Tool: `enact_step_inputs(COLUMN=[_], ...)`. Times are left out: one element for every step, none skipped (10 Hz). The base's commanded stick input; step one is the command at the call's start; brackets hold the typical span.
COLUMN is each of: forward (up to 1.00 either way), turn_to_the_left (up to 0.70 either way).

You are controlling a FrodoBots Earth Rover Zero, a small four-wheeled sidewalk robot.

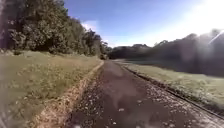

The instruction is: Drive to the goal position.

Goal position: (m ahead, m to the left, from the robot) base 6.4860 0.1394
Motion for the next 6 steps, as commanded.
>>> enact_step_inputs(forward=[0.85, 0.85, 0.85, 0.85, 0.85, 0.85], turn_to_the_left=[0.0, -0.08, -0.16, -0.02, -0.01, -0.01])
